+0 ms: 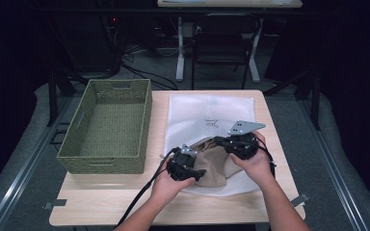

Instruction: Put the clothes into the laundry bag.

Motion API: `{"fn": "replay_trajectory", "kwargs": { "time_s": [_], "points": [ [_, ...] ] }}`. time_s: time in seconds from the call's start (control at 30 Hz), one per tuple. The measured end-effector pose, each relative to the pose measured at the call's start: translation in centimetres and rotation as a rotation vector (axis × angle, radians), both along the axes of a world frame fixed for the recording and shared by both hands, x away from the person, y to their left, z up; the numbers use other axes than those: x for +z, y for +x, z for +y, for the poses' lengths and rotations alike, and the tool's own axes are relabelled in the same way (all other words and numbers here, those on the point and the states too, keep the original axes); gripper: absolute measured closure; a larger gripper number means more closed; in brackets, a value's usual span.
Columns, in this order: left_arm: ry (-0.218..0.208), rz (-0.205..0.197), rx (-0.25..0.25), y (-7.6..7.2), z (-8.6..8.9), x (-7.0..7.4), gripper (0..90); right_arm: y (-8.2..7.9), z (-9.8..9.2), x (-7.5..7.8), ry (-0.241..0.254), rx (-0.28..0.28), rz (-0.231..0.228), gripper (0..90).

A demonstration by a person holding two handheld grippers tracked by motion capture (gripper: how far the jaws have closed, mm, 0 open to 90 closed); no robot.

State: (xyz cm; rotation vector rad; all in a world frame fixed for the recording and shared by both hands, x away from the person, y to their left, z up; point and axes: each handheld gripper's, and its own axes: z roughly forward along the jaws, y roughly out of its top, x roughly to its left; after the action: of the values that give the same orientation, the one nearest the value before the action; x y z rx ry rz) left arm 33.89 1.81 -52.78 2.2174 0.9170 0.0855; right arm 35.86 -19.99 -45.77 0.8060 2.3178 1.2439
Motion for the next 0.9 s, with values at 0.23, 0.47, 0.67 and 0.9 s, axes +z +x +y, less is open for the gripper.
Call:
{"fn": "replay_trajectory", "kwargs": {
  "time_s": [0.23, 0.47, 0.67, 0.9],
  "points": [
    [0.023, -0.019, 0.008, 0.0, -0.2, -0.7, 57.1, 0.0, 0.0, 0.0, -0.001, -0.001, 0.001, 89.4],
    [0.050, -0.015, 0.009, 0.1, -0.3, -1.5, 73.6, 0.0, 0.1, -0.1, -0.005, 0.001, -0.002, 89.5],
    [0.053, -0.009, 0.010, 0.1, -0.4, -2.0, 83.2, -0.1, 0.2, -0.1, -0.009, 0.004, -0.002, 89.5],
    [0.042, -0.013, 0.010, 0.1, -0.5, -1.7, 88.0, -0.1, 0.3, -0.1, -0.010, 0.006, 0.000, 89.4]
  ]
}}
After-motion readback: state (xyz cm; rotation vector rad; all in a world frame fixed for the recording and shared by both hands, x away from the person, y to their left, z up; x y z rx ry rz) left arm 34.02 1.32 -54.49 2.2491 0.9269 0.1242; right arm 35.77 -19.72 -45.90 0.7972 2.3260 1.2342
